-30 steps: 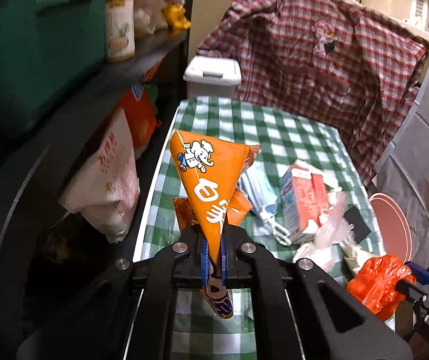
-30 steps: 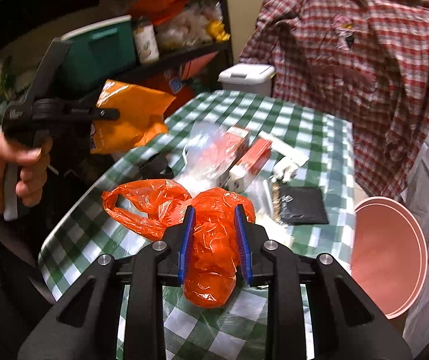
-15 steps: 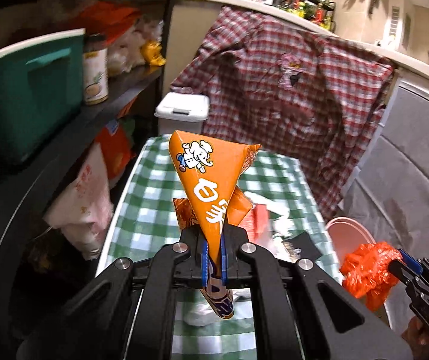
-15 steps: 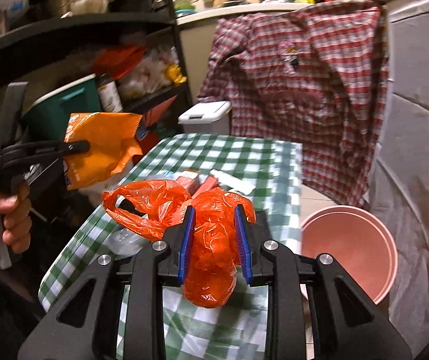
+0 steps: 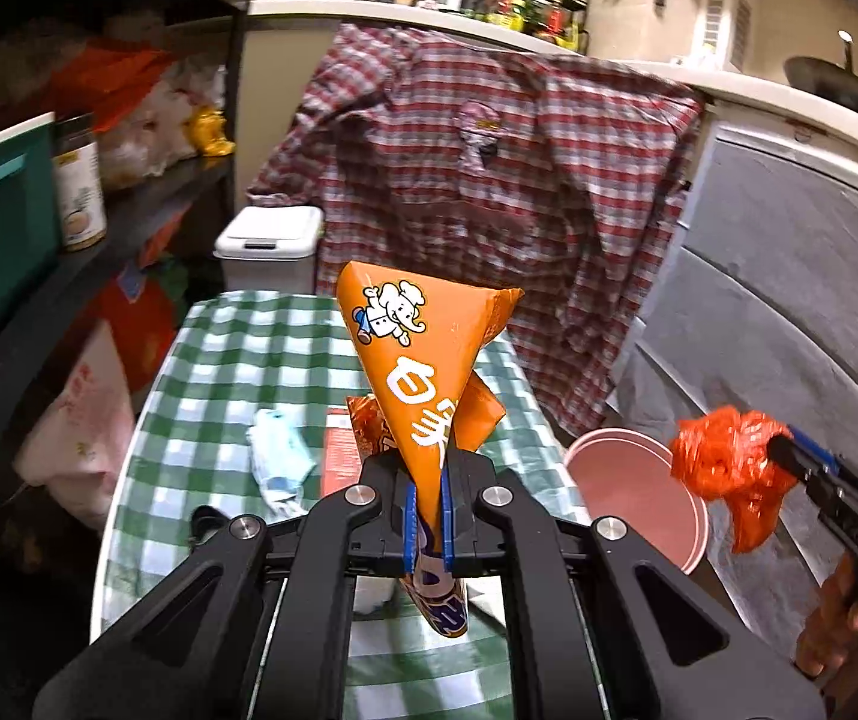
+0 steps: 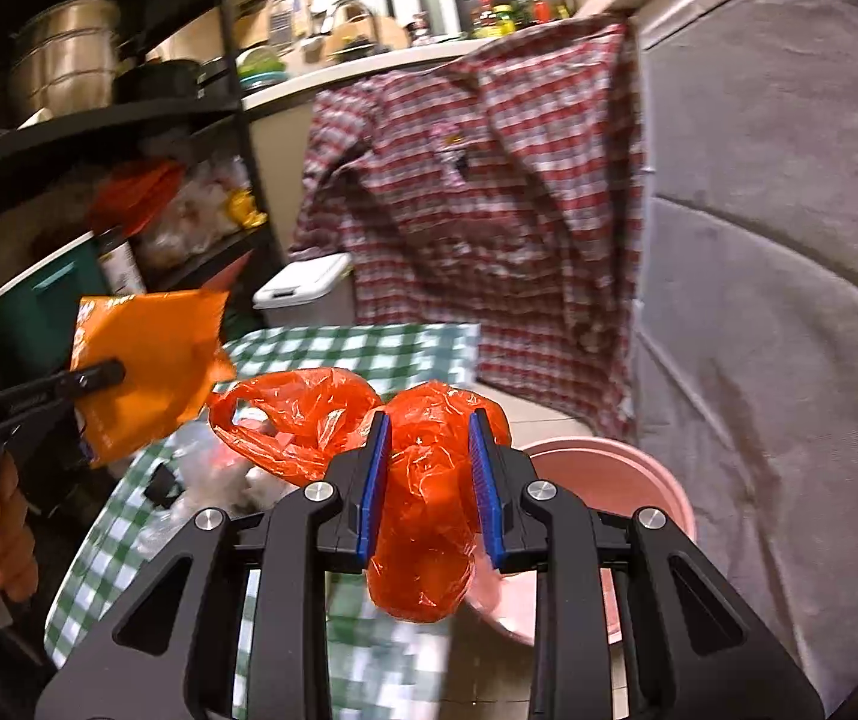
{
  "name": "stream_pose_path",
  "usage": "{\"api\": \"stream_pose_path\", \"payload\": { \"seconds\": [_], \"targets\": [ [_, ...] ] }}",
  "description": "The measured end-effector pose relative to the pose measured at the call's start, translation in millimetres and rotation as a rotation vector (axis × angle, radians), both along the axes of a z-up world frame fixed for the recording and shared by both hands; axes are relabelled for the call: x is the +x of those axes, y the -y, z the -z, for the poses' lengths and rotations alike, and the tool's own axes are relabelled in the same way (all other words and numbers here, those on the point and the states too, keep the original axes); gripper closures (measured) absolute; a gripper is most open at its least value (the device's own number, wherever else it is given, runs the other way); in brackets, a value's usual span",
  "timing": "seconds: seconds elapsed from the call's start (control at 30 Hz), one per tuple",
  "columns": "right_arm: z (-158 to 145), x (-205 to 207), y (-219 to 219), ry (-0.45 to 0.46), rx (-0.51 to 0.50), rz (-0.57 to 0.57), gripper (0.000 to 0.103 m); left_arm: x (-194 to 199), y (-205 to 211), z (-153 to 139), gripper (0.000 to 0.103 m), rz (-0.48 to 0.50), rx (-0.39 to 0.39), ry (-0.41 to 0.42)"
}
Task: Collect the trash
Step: 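Lift both bags and carry them over the pink bucket with both tools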
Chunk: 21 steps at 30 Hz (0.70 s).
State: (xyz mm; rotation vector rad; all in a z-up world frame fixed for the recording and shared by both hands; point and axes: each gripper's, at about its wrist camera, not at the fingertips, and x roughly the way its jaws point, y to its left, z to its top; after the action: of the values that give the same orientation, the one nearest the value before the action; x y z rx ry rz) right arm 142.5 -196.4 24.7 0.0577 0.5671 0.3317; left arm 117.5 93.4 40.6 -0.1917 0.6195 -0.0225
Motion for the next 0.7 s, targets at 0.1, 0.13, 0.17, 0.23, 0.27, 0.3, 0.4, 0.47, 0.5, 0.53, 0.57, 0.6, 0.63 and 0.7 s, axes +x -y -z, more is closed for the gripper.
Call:
{"api": "stream_pose_path", "payload": {
  "seconds": [0.1, 0.13, 0.17, 0.23, 0.27, 0.3, 0.4, 0.47, 0.5, 0.53, 0.57, 0.6, 0.63, 0.7],
  "targets": [
    [-4, 2, 16, 0.011, 0.004, 0.042, 0.076, 5, 15, 1, 0.097, 0.025, 0.002, 0.002],
    [-5, 3, 21, 0.017, 0.001, 0.056, 0.076, 7, 19, 0, 0.097, 0.033, 0.001, 0.004],
    [-7, 4, 24, 0.021, -0.001, 0.066, 0.076, 8, 24, 0, 0.097, 0.04, -0.002, 0.008],
    [-8, 5, 33, 0.032, -0.003, 0.093, 0.076, 10, 32, 0, 0.097, 0.052, -0.003, 0.016],
    [-9, 7, 37, 0.034, -0.001, 0.102, 0.076, 11, 35, 0, 0.097, 0.056, -0.004, 0.021],
    [-10, 8, 42, 0.036, 0.002, 0.114, 0.076, 13, 39, -1, 0.098, 0.06, -0.005, 0.025],
    [-12, 12, 54, 0.039, 0.008, 0.147, 0.076, 16, 51, -2, 0.097, 0.076, -0.011, 0.04],
    [-13, 15, 61, 0.042, 0.008, 0.168, 0.076, 17, 58, -2, 0.098, 0.087, -0.012, 0.046],
    [-14, 16, 63, 0.042, 0.007, 0.176, 0.076, 19, 61, -2, 0.097, 0.092, -0.013, 0.046],
    [-14, 17, 67, 0.044, 0.005, 0.187, 0.076, 20, 66, -2, 0.097, 0.101, -0.013, 0.047],
    [-14, 18, 69, 0.044, 0.005, 0.193, 0.076, 21, 70, -1, 0.098, 0.109, -0.014, 0.048],
    [-15, 19, 72, 0.045, 0.005, 0.2, 0.076, 22, 74, -1, 0.098, 0.116, -0.013, 0.048],
    [-15, 19, 74, 0.045, 0.004, 0.206, 0.076, 23, 79, 0, 0.098, 0.127, -0.011, 0.047],
    [-15, 21, 77, 0.046, 0.0, 0.215, 0.076, 25, 88, 3, 0.097, 0.145, -0.009, 0.042]
  ]
}}
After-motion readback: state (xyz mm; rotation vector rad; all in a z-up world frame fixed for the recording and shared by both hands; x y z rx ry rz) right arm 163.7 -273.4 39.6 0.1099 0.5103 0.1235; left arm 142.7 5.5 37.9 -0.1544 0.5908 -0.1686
